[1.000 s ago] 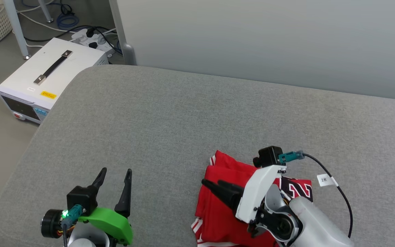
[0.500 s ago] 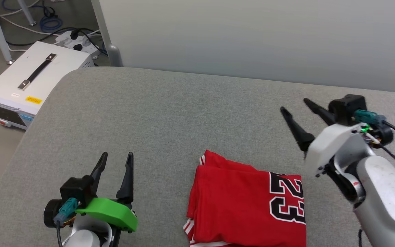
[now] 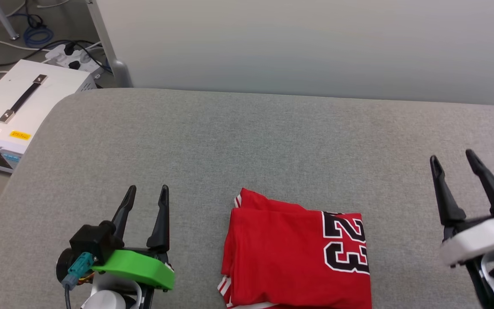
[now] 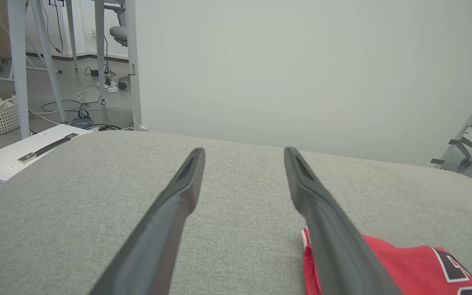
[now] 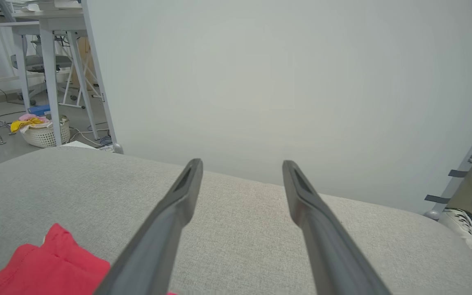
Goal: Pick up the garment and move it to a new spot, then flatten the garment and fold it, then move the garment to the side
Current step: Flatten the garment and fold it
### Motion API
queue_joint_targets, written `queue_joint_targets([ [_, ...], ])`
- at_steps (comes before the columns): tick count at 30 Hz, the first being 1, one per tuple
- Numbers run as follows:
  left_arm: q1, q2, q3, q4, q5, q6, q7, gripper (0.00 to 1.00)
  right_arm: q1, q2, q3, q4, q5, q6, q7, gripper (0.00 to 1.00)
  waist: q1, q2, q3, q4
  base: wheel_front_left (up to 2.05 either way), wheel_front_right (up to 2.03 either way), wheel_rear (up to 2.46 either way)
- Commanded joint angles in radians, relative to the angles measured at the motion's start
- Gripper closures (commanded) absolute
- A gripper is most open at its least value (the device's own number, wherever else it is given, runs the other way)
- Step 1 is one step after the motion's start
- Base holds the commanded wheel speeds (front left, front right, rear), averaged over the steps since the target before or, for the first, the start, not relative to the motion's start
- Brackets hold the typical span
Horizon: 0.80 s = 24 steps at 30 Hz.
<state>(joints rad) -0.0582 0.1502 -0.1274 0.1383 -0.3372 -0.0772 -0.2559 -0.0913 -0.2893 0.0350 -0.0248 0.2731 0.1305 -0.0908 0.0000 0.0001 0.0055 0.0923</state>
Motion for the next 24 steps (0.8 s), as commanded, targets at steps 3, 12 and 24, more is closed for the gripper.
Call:
queue_joint_targets([
  [3,0.030,-0.016,0.011,-0.013,0.028,-0.019,-0.006,0.00,0.077,0.056,-0.032,-0.038,-0.023,0.000,-0.046,0.00,0.0000,-0.0001,0.003,-0.009,0.00,0.00,0.00],
  [12,0.054,-0.042,0.025,-0.032,0.078,-0.041,-0.006,0.00,0.196,0.168,-0.078,-0.060,-0.066,0.000,-0.109,0.00,0.0000,-0.0001,0.006,-0.013,0.00,0.00,0.00],
  [24,0.056,-0.060,0.042,-0.033,0.109,-0.052,-0.006,0.00,0.201,0.189,-0.066,-0.022,-0.082,0.000,-0.119,0.00,0.0000,-0.0001,0.013,-0.012,0.00,0.00,0.00],
])
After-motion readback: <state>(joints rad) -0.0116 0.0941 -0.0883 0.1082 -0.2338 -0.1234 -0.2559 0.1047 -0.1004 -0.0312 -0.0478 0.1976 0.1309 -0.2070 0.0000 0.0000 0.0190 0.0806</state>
